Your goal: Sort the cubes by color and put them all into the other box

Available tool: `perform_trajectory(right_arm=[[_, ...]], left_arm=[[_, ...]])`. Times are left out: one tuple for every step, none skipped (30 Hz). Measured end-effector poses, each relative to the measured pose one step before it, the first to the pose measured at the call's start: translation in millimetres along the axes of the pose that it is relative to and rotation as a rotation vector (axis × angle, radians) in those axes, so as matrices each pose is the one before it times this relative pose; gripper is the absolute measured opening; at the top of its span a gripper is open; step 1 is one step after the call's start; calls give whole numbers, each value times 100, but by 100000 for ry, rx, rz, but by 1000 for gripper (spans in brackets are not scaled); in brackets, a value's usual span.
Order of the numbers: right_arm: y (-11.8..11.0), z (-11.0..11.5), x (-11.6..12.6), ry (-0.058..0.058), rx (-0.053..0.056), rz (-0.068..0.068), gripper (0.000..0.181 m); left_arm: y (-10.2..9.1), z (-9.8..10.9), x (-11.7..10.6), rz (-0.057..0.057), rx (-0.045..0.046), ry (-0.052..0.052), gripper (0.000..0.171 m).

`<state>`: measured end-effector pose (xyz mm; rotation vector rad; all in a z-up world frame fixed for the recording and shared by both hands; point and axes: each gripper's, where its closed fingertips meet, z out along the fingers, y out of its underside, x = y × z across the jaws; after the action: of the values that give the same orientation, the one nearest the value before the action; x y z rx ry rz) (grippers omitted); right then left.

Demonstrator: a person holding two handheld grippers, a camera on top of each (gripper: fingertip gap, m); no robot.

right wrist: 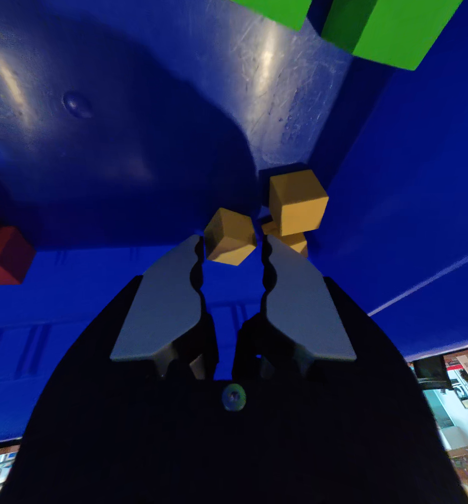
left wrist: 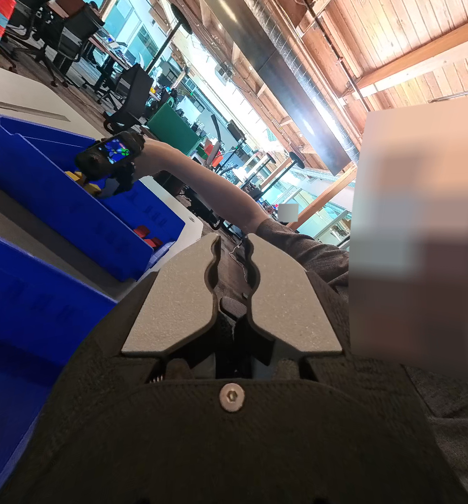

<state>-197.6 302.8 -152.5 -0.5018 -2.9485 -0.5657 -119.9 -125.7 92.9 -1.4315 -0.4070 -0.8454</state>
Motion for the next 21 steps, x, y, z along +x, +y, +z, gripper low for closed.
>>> perform_trajectory(right_arm=[[53,-76,60,-79,-814,993,46],[21,-107,-4,-257,-336,558,47],[63,-216,71,607,-369,114,47],[113,-340,45,607,-353,226,47],[55,-493,-91,-44,280,901,46],[-102,-628,-229,-184,1222,721,45],[-142,-754,-224,960,1593,-122,44],[-222,-891,-250,1456,2124,-88,44],[-412,-996,-341,1288,3014,256,44],[-601,-1087,-401,1610,3937,-30,44],[-728,-1153,-348,2626,4297,-553,43],[-886,-1157,-359,2853,5013,-1001,43],[-979,-1102,-380,2682,5137,-836,42],[-885,-988,-400,2365,4078,-959,41],[-740,-836,-310,2917,2758,-1217,38],[-597,-675,-308,2582,1621,-1711,38],[-589,-549,-371,1703,1585,-1754,38],[-578,-452,-334,1414,1921,-1476,37],[-485,-359,-399,521,1518,-1286,36],[-351,-256,-383,141,814,-1150,35],[-295,-186,-242,531,759,-788,36]], left_arm=[[31,26,23,135,-253,-107,16],[25,10,1,56,-137,-203,16],[38,17,-8,54,-195,-307,16],[63,-10,-79,75,-384,-752,16],[115,-14,-244,67,-805,-1976,16],[223,-59,-615,90,-1610,-4626,17],[368,-72,-1150,364,-2690,-8582,17],[580,-60,-1675,520,-4027,-12287,18],[745,51,-1927,590,-5058,-14077,20],[858,245,-1844,774,-5720,-13650,24],[966,465,-1684,561,-6497,-12763,28],[1023,643,-1579,734,-7115,-12309,33],[1074,757,-1498,1046,-7494,-11991,35],[1023,905,-1181,1337,-7427,-9612,36],[922,1048,-756,1555,-7083,-6170,36],[821,1099,-444,1785,-6691,-3481,36],[731,1063,-341,2006,-6202,-2372,36],[621,959,-422,2052,-5364,-2793,36],[469,824,-343,1813,-4130,-2342,36],[293,697,-110,1363,-2788,-691,37],[93,522,-41,965,-1388,-157,37]])
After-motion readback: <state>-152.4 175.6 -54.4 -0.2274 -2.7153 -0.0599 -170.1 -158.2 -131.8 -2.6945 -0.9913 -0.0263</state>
